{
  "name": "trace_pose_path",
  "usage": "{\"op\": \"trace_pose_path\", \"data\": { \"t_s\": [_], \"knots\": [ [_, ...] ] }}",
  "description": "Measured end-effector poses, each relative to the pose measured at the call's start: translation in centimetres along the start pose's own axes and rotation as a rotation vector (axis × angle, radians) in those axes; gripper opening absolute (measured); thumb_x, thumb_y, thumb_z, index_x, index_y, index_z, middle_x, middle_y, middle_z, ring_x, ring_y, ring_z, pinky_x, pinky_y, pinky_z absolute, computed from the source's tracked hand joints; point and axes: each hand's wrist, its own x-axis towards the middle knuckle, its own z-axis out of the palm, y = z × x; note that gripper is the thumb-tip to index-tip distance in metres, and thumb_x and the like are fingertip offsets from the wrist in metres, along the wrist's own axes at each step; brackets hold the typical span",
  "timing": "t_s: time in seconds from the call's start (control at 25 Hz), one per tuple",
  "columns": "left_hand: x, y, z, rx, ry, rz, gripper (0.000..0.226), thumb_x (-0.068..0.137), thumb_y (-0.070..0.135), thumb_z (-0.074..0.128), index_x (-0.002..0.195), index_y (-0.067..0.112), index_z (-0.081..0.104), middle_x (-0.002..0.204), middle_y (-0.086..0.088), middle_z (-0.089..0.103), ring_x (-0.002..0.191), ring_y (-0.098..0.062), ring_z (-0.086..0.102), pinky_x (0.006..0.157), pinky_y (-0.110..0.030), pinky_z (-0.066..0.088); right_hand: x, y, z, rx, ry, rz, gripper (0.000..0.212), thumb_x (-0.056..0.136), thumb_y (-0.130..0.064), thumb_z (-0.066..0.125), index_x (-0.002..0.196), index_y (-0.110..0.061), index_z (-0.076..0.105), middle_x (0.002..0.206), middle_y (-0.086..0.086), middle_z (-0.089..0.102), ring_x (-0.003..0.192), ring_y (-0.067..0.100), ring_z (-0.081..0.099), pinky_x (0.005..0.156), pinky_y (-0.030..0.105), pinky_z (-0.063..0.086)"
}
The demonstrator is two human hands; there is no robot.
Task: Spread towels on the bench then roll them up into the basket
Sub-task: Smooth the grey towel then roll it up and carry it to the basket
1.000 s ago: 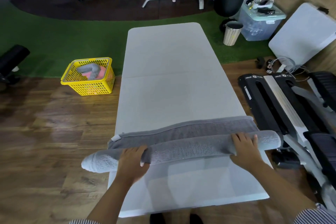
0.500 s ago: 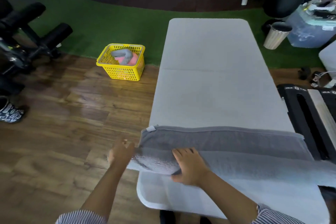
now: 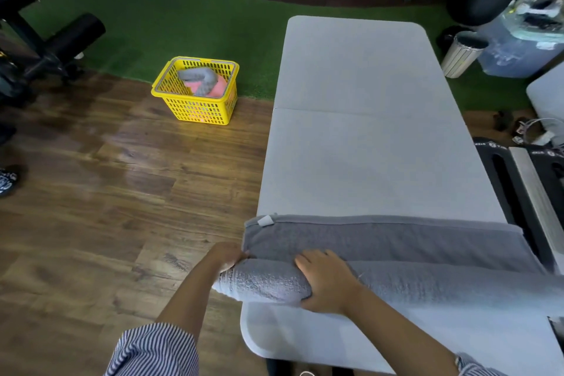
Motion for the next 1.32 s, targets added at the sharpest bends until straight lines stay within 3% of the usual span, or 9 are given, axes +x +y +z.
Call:
{"op": "trace_pose_path", "data": {
  "t_s": [0.16,0.32,0.52,0.64,0.72,0.8,0.92,1.16,1.32],
  "knots": [
    [0.0,-2.3,-0.7,-0.242,0.115,0.017,0.025,0.092,0.006,0.057,0.067,0.012,0.055,0.063,-0.004,0.053,0.058,-0.016,0.048,0.051,-0.022,0.035,0.8,-0.7,-1.0,0.186,-0.088,-0.006,0.057,0.076,-0.052,0.058,0.125,-0.027,0.045,0.101,0.001,0.059,0.093,0.024,0.058,0.072,0.032,0.042],
    [0.1,-4.0,-1.5,-0.347,0.143,0.006,0.021,0.086,-0.001,0.056,0.068,0.01,0.057,0.051,-0.007,0.049,0.049,-0.017,0.043,0.054,-0.028,0.035,0.3,0.3,-1.8,0.217,-0.164,0.027,0.068,0.067,-0.067,0.036,0.129,-0.041,0.042,0.106,-0.005,0.06,0.1,0.016,0.056,0.076,0.028,0.042],
    [-1.0,-2.2,-1.5,-0.493,0.098,-0.012,0.01,0.089,0.003,0.054,0.085,0.011,0.058,0.084,-0.011,0.062,0.074,-0.024,0.058,0.06,-0.031,0.053,1.2,-0.8,-1.2,0.175,-0.205,0.046,0.066,0.066,-0.049,0.06,0.126,-0.026,0.045,0.107,0.003,0.055,0.099,0.027,0.056,0.075,0.03,0.038],
    [-1.0,-2.1,-1.3,-0.521,0.106,-0.018,0.016,0.089,0.0,0.052,0.077,0.011,0.056,0.076,-0.008,0.06,0.07,-0.022,0.057,0.056,-0.028,0.051,2.6,-2.8,-0.6,0.251,-0.15,0.007,0.07,0.072,-0.044,0.058,0.134,-0.018,0.036,0.118,0.001,0.054,0.105,0.023,0.052,0.082,0.035,0.046],
    [-0.5,-2.6,-1.2,-0.465,0.21,0.035,0.016,0.088,0.001,0.059,0.074,0.009,0.057,0.068,-0.007,0.059,0.064,-0.022,0.055,0.052,-0.024,0.047,3.2,-3.6,-0.7,0.364,-0.138,-0.002,0.04,0.074,-0.033,0.05,0.112,-0.019,0.05,0.099,0.002,0.06,0.089,0.023,0.056,0.07,0.036,0.047],
    [-0.1,-3.0,-1.2,-0.38,0.306,0.084,0.016,0.084,0.003,0.067,0.07,0.007,0.06,0.067,-0.008,0.059,0.069,-0.022,0.055,0.061,-0.025,0.044,3.2,-3.3,-0.8,0.462,-0.149,0.034,0.012,0.073,-0.028,0.045,0.08,-0.018,0.047,0.076,0.001,0.057,0.069,0.022,0.054,0.06,0.033,0.042],
    [0.0,-3.2,-0.6,-0.335,0.315,0.093,0.014,0.084,0.006,0.068,0.072,0.007,0.061,0.071,-0.011,0.062,0.071,-0.022,0.056,0.067,-0.029,0.042,2.9,-3.1,-0.4,0.518,-0.185,0.09,0.013,0.077,-0.029,0.045,0.076,-0.016,0.043,0.071,0.001,0.057,0.065,0.019,0.052,0.058,0.031,0.039],
    [-3.1,-1.7,-1.2,-0.503,0.106,0.186,0.014,0.089,0.028,0.066,0.098,0.022,0.056,0.093,-0.003,0.063,0.077,-0.021,0.06,0.068,-0.032,0.048,4.9,-2.5,-0.6,0.494,-0.282,0.162,0.012,0.078,-0.025,0.045,0.088,-0.02,0.051,0.08,0.0,0.06,0.077,0.022,0.055,0.062,0.029,0.04],
    [-5.0,-2.9,-0.4,-0.213,0.0,0.427,0.058,0.062,0.071,0.072,0.106,0.035,0.064,0.113,0.01,0.056,0.102,-0.006,0.057,0.082,-0.025,0.048,5.1,-2.1,-1.4,0.508,-0.288,0.196,0.017,0.081,-0.028,0.045,0.097,-0.022,0.047,0.088,-0.002,0.057,0.081,0.019,0.055,0.067,0.032,0.043]
  ]
}}
